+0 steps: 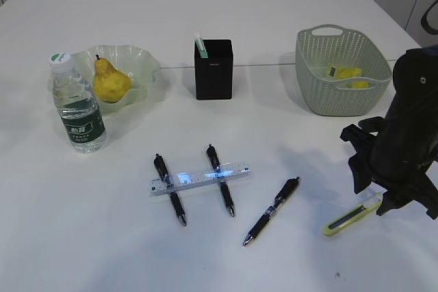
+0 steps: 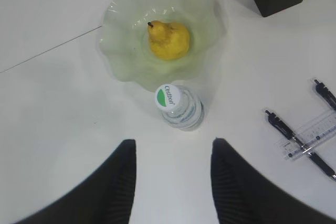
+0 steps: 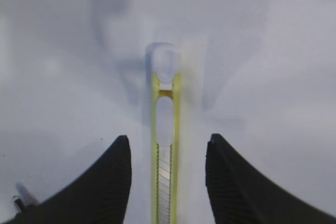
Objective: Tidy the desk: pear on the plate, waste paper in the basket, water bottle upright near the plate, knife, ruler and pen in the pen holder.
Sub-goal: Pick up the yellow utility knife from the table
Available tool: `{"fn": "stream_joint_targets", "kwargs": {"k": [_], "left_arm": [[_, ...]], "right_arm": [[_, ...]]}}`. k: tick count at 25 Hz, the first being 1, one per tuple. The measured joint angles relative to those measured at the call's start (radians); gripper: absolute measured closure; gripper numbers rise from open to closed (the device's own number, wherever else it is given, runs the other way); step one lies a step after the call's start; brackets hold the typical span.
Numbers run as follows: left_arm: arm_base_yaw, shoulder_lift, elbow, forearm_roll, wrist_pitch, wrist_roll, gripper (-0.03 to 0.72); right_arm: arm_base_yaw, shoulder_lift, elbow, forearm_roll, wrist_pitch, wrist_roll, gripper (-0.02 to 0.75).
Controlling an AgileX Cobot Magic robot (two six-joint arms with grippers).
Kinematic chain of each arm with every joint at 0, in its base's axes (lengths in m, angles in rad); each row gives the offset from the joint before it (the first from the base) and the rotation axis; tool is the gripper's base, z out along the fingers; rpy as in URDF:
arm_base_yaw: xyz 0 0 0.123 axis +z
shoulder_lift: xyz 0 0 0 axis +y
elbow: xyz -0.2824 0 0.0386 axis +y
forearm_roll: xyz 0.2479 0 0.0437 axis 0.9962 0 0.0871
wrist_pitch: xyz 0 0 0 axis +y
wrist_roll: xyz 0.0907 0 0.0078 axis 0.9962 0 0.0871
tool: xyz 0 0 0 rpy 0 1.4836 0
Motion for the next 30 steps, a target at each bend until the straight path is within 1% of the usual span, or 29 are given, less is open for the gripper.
{"fn": "stream_joint_targets", "kwargs": {"k": [30], "left_arm": [[0.0, 0.01, 0.0, 0.0, 0.002, 0.0, 0.366]], "right_arm": [[0.0, 0.038, 0.0, -0.022, -0.008, 0.036, 0.364]]}}
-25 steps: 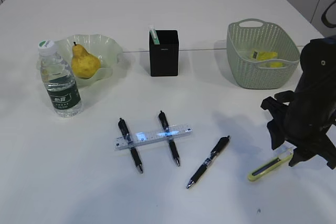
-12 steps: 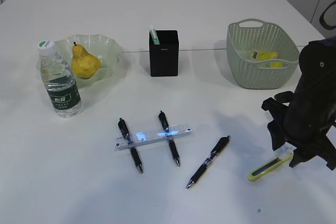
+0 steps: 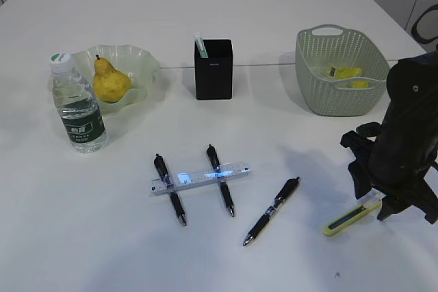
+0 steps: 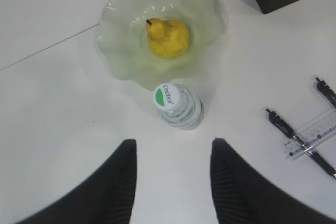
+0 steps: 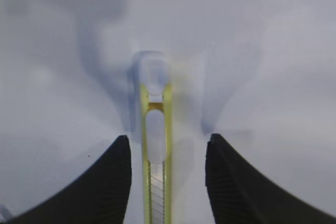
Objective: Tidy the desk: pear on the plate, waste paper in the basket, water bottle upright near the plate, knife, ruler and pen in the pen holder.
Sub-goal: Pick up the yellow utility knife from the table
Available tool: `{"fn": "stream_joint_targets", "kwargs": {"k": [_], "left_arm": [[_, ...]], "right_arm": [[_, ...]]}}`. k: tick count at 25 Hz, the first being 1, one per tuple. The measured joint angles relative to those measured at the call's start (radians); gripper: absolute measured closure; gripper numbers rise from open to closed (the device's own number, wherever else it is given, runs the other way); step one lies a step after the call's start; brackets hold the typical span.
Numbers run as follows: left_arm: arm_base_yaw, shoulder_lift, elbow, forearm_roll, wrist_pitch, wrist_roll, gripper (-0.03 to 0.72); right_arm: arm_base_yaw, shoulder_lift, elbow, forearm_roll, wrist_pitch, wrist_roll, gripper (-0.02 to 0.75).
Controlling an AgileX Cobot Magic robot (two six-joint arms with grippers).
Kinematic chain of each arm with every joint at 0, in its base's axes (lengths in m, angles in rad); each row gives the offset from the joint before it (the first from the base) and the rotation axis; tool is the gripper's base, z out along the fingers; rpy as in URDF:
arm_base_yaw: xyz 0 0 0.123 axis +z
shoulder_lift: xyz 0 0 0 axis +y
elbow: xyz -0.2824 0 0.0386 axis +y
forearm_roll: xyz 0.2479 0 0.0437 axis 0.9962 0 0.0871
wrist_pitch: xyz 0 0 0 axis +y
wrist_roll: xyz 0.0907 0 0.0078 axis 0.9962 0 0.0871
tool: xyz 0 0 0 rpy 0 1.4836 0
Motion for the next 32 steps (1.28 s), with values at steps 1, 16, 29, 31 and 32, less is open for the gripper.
{"fn": "stream_joint_targets", "kwargs": {"k": [1, 16, 29, 31, 32], "left_arm": [[0.0, 0.0, 0.0, 0.0, 0.0, 0.0, 0.366], [0.0, 0.0, 0.0, 0.0, 0.0, 0.0, 0.366], [0.0, 0.004, 0.0, 0.0, 0.0, 0.0, 0.366], [0.0, 0.009, 0.0, 0.0, 0.0, 0.0, 0.366], [0.0, 0.01, 0.0, 0.0, 0.0, 0.0, 0.366]], "right_arm": [[0.0, 0.0, 0.0, -0.003, 0.0, 0.0, 0.364], [0.0, 0.017, -0.001, -0.008, -0.018, 0.019, 0.358], [0.0, 0.034, -0.001, -0.018, -0.018, 0.031, 0.364], [0.0, 0.036, -0.001, -0.018, -0.018, 0.031, 0.364], [0.0, 0.036, -0.001, -0.018, -0.018, 0.031, 0.364]]}}
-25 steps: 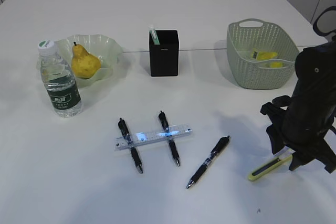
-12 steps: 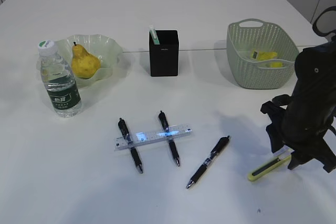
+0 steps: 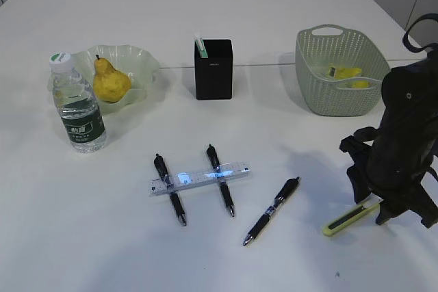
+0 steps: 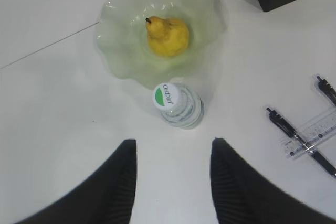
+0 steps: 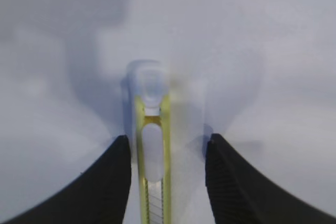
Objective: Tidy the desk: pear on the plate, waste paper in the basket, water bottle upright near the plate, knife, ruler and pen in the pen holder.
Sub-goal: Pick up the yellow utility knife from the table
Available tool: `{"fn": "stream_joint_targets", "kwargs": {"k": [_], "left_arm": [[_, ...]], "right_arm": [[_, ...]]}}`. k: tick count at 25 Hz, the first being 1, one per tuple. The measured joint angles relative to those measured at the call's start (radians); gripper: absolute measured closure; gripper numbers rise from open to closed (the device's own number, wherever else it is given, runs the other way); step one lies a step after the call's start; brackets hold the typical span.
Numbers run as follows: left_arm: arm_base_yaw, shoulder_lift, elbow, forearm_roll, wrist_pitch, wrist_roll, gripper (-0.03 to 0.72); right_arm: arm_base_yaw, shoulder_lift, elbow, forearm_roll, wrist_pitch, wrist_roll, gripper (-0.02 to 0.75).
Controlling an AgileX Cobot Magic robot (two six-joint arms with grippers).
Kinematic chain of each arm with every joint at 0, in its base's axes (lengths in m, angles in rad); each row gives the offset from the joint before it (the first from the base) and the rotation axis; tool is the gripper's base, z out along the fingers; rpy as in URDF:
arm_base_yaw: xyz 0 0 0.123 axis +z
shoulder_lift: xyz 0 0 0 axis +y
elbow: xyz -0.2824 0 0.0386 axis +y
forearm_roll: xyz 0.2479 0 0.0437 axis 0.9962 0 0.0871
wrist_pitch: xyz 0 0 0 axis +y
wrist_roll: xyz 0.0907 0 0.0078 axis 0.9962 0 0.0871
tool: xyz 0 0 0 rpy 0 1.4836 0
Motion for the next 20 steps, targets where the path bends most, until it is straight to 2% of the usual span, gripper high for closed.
{"fn": "stream_joint_targets", "kwargs": {"k": [17, 20], "left_arm": [[0.0, 0.025, 0.0, 0.002, 0.0, 0.0, 0.367], [0.0, 0.025, 0.0, 0.002, 0.0, 0.0, 0.367]], "right_arm": [[0.0, 0.016, -0.003, 0.0, -0.004, 0.003, 0.365], [0.0, 0.016, -0.003, 0.0, -0.006, 0.003, 0.412]]}}
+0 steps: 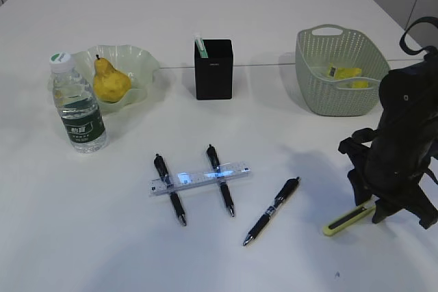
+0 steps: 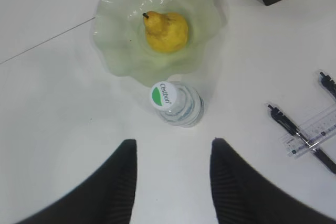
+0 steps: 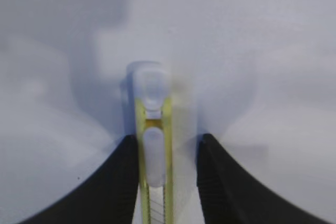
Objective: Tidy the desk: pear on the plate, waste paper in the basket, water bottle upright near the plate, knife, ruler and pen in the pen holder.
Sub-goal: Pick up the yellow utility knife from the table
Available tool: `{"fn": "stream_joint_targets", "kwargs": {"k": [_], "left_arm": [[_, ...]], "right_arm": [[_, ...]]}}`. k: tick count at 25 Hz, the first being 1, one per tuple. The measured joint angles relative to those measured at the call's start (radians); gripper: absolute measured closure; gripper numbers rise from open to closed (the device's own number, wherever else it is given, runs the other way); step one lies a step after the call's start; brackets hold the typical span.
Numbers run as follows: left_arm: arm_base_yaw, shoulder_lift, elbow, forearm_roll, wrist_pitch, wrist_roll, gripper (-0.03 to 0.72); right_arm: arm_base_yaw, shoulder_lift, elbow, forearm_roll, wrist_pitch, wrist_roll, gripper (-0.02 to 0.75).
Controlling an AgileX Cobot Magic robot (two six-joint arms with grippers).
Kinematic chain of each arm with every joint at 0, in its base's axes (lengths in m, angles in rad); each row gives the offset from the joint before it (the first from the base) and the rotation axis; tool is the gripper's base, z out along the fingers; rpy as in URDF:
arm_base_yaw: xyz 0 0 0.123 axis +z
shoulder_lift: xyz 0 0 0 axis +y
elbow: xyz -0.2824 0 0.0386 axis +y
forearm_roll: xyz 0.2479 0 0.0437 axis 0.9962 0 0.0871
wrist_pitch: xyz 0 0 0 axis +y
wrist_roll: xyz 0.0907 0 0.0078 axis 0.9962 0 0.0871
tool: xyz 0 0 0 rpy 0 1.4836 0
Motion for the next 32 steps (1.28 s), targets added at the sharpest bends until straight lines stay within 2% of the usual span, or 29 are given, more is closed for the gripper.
{"fn": "stream_joint_targets", "kwargs": {"k": [4, 6, 14, 24, 32], "left_arm": [[0.0, 0.0, 0.0, 0.002, 0.0, 0.0, 0.367], [0.0, 0.0, 0.0, 0.002, 0.0, 0.0, 0.367], [0.0, 0.0, 0.0, 0.002, 0.0, 0.0, 0.367], [0.0, 0.0, 0.0, 0.002, 0.0, 0.0, 0.367], [0.0, 0.0, 0.0, 0.002, 0.0, 0.0, 0.367]], "right_arm": [[0.0, 0.001, -0.001, 0.0, -0.005, 0.0, 0.552], [0.0, 0.001, -0.001, 0.0, -0.005, 0.0, 0.578], [0.0, 0.001, -0.002, 0.009, -0.008, -0.143, 0.586], [0.0, 0.003, -0.033, 0.094, 0.087, -0.6, 0.586], [0.0, 0.004, -0.231, 0.11, 0.263, -1.033, 0.587]]}}
